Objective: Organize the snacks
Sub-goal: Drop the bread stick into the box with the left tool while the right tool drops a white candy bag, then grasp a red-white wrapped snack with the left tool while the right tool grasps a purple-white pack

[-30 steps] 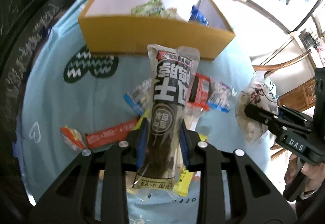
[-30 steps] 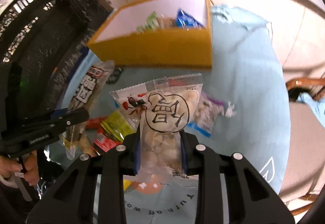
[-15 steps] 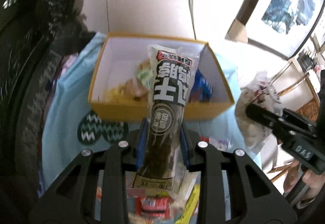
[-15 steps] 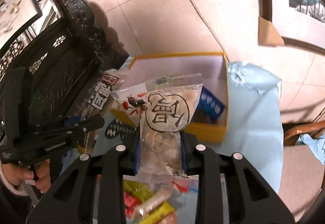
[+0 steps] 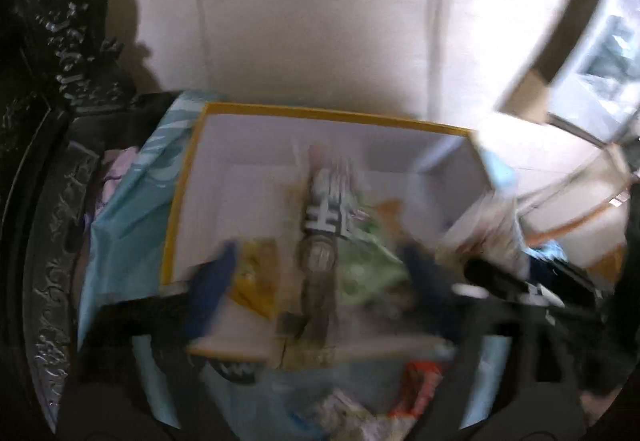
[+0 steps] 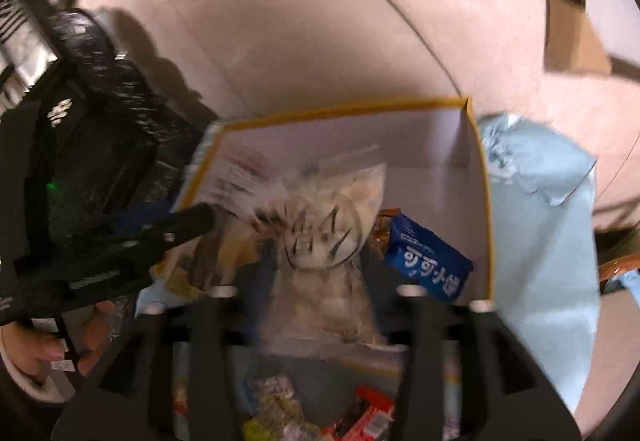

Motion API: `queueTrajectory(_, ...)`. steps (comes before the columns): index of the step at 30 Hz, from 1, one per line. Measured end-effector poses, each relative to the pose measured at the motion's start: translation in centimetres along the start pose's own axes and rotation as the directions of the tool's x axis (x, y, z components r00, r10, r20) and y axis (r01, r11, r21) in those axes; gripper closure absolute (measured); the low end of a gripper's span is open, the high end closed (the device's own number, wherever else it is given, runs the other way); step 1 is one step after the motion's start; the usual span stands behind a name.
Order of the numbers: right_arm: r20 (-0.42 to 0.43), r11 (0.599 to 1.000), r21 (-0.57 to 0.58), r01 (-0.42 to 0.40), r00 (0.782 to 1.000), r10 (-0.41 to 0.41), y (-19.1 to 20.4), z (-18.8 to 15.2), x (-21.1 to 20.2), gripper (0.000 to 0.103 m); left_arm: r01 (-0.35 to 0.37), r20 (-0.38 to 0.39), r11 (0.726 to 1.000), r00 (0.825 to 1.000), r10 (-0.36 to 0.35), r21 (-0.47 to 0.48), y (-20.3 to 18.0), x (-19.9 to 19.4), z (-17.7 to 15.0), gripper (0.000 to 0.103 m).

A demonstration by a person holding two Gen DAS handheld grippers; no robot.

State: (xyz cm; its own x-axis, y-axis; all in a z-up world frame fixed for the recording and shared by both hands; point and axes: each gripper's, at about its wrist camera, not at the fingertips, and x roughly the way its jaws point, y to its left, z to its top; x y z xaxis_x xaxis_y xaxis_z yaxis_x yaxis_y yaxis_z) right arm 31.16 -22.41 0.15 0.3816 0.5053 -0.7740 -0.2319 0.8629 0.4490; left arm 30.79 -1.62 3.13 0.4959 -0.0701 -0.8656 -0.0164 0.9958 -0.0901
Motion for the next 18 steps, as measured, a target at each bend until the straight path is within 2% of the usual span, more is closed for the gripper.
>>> queueTrajectory(2, -0.003, 0.998, 0.043, 0.055, 0.998, -0.055, -1.0, -0.1, 0.8, 0.043, -0.027, -0.022, 0.999, 0.999, 0.026, -0.027, 0.5, 0.8, 0.4, 0.009)
queueTrajectory(4, 0.029, 0.998, 0.057, 0.034, 0.999, -0.036, -1.5, -0.4, 0.1, 0.043, -0.004, -0.017, 1.0, 1.0, 0.003, -0.027, 0.8, 0.4, 0.0, 0.009)
queueTrajectory(13, 0.029, 0.999, 0.024, 0.029, 0.999, -0.03, -0.9, -3.3, -3.8, 0.043, -0.042, -0.03, 0.999, 0.999, 0.043, 0.018, 0.8, -2.1, -3.5, 0.009)
queueTrajectory(18, 0.045, 1.0, 0.008, 0.022, 0.999, -0.022, 0.1, -5.0, -6.7, 0.042, -0.034, -0.006, 0.999, 0.999, 0.034, 0.037, 0.0, -5.8, -5.8, 0.009)
